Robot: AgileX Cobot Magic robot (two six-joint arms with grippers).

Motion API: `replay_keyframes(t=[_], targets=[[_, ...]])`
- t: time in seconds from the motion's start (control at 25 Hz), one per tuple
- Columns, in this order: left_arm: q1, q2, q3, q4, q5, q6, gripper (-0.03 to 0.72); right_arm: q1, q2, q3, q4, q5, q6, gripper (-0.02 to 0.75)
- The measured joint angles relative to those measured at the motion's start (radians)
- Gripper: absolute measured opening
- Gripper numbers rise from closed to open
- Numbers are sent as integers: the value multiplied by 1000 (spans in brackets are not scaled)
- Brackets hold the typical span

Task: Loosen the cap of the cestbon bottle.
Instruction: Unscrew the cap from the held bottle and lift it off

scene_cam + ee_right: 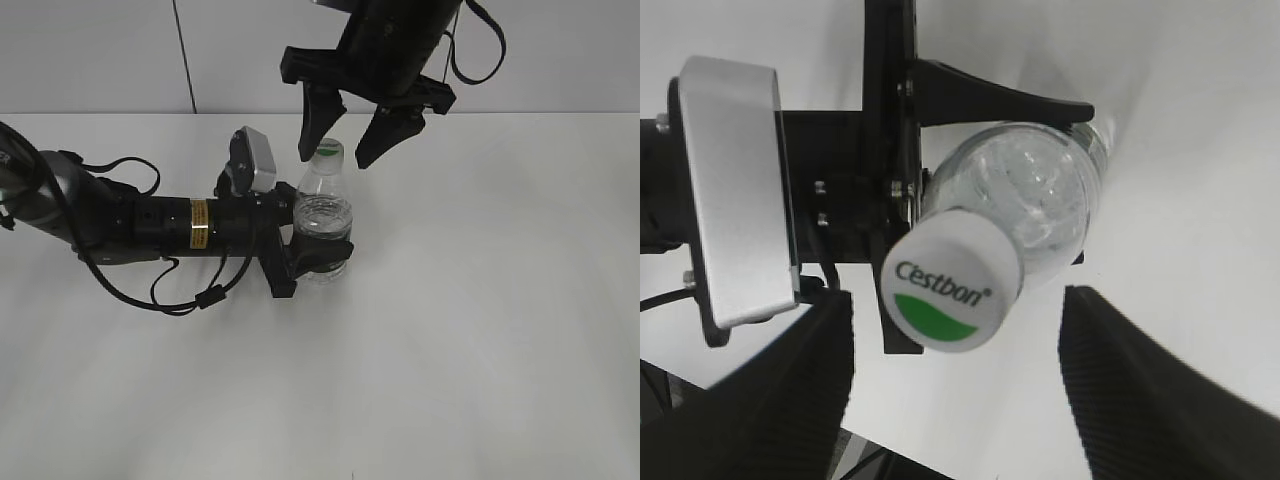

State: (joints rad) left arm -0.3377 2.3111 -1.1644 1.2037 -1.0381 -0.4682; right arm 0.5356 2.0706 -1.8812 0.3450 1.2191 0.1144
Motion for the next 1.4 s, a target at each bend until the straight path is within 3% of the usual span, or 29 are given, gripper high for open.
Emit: replay_keyframes(t=[1.4], targets=[[0,0,-1,-1,1,0,417,18,16,-3,-35,-53,-71,437]])
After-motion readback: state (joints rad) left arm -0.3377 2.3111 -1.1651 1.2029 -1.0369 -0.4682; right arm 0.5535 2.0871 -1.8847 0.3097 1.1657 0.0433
